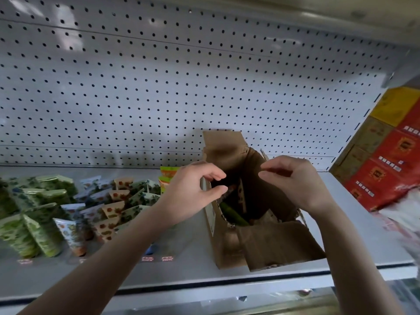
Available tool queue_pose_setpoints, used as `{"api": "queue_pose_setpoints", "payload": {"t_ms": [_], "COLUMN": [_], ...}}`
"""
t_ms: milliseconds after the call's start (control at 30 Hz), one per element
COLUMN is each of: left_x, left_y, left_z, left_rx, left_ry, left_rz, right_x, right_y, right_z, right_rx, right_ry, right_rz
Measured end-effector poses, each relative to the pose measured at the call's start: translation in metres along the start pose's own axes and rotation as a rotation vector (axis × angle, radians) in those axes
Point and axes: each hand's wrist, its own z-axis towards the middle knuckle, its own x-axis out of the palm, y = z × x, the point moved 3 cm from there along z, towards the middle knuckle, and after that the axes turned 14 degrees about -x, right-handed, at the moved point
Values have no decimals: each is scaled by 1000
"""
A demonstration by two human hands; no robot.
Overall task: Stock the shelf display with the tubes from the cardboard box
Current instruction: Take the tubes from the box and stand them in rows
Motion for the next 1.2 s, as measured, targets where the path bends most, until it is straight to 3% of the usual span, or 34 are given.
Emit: {"api": "queue_pose_setpoints", "payload": {"t_ms": [267,567,1000,1200], "left_x": [5,1,-5,-7], "left_y": [0,3,13,14], "left_z": [4,3,3,4], "left_rx": [-25,-51,-66,-84], "left_ry": [-35,-82,-79,-73], "left_rz": [-11,-7,19,10], "right_x": [10,40,58,56], "right_y": [-7,-12,-18,-16], "right_z": [11,12,3,4], "right_rx": [34,45,27,29], "right_ry": [460,965,1053,1027], "right_rz": [-163,-569,-668,-577]}}
